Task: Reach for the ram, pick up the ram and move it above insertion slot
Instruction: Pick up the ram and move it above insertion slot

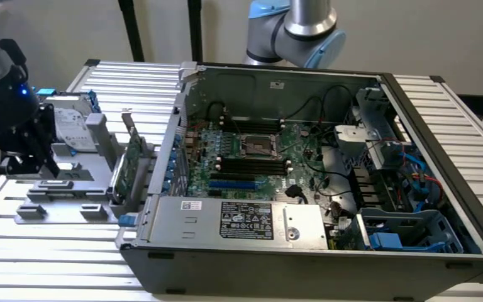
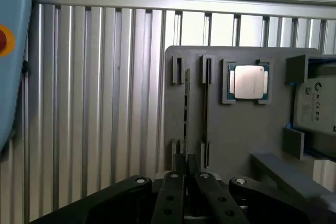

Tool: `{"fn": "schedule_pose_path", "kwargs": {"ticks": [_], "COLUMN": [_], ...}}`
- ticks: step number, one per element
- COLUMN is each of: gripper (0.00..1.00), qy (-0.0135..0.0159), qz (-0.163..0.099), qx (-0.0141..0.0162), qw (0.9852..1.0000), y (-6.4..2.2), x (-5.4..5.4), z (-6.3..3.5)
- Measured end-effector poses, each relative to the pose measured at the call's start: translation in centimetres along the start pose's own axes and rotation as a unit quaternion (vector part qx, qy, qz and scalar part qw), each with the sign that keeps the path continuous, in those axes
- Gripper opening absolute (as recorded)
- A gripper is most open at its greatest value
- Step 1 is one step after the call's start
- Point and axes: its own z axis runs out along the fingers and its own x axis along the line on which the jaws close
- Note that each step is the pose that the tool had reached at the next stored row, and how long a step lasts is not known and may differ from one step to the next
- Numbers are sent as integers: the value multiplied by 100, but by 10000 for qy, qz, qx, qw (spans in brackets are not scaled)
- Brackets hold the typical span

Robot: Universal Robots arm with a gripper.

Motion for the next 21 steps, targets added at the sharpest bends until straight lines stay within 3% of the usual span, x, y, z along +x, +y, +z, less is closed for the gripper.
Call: {"fn": "schedule_pose_path", "kwargs": {"ticks": [7, 16, 21], "gripper": [14, 14, 14], "qy": [-16, -78, -98], "qz": [0, -1, -2], "qx": [-1, 2, -4], "qw": [10000, 10000, 10000], "y": [-303, -708, -929], "x": [5, 11, 15], "z": [-323, -735, -963]}}
